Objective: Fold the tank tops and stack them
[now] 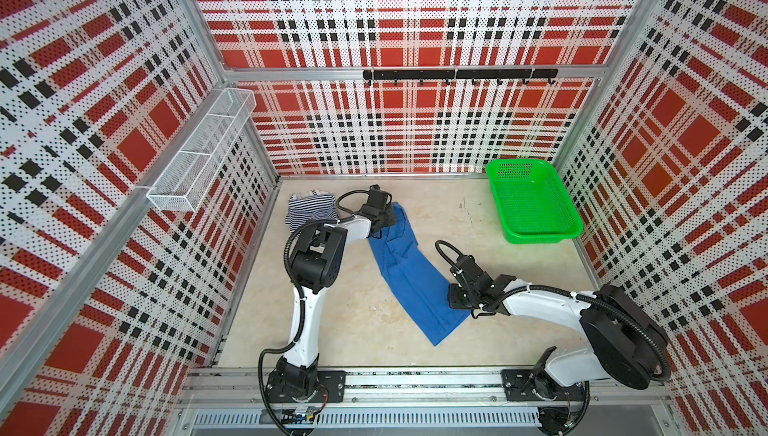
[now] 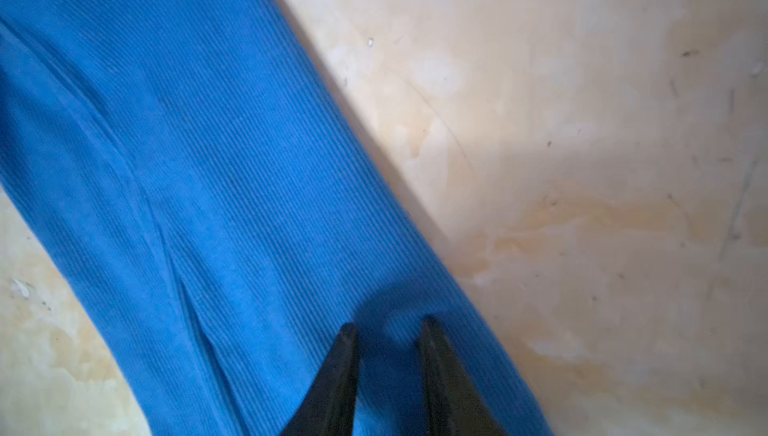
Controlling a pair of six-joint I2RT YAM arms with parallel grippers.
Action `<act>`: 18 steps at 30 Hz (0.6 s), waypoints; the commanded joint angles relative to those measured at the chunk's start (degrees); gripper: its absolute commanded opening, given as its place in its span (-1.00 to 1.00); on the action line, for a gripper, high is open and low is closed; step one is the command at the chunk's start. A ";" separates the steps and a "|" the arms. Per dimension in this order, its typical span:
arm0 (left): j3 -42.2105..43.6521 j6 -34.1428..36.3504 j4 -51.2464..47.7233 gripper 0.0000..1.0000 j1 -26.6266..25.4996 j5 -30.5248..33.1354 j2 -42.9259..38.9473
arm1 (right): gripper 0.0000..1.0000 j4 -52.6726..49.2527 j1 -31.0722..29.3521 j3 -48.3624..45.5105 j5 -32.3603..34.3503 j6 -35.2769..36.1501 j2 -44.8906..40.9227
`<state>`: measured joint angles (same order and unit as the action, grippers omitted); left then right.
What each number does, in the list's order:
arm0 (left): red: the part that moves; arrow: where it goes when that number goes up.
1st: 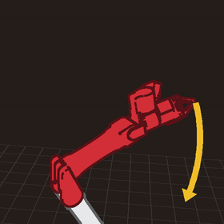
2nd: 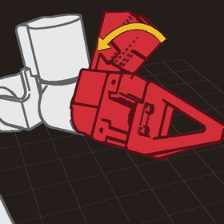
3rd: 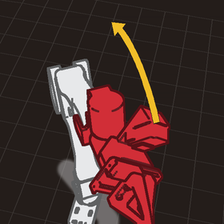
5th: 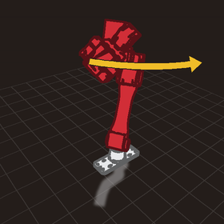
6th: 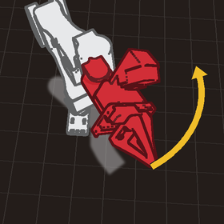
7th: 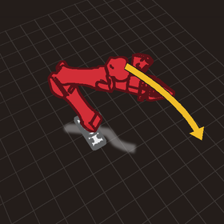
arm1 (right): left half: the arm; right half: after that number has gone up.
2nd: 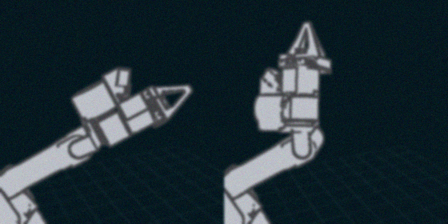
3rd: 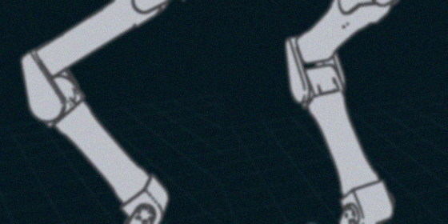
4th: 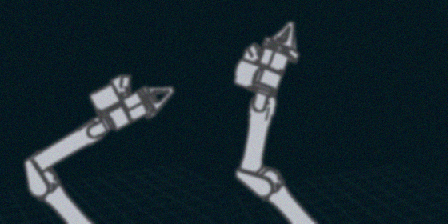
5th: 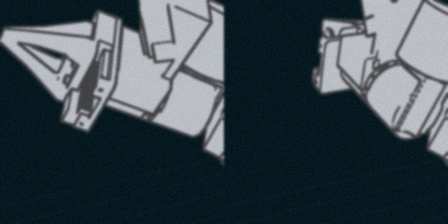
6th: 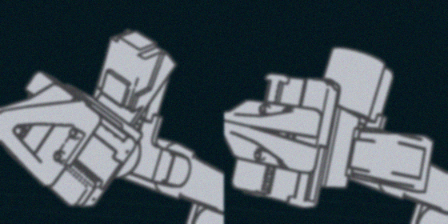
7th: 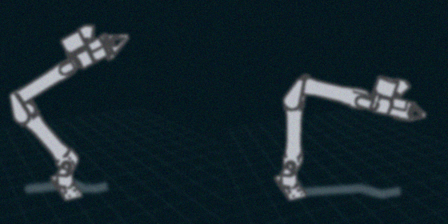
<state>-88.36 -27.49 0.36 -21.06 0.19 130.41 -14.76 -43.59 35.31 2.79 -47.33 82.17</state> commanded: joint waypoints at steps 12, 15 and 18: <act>-24.21 3.96 -8.27 0.12 -1.42 -11.58 12.79 | 0.39 -7.98 -7.06 -0.05 2.96 -15.25 -11.25; -16.24 7.18 -8.76 0.31 -1.61 -10.58 2.83 | 0.22 -9.23 -1.94 -1.87 -3.48 -12.42 -13.18; -7.35 9.76 -10.13 0.50 -2.20 -8.00 -8.55 | 0.06 -10.44 0.82 -2.52 -9.26 -9.89 -13.96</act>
<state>-99.59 -22.09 -7.20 -22.55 -9.43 133.14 -21.02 -44.01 33.85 -0.23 -59.83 69.14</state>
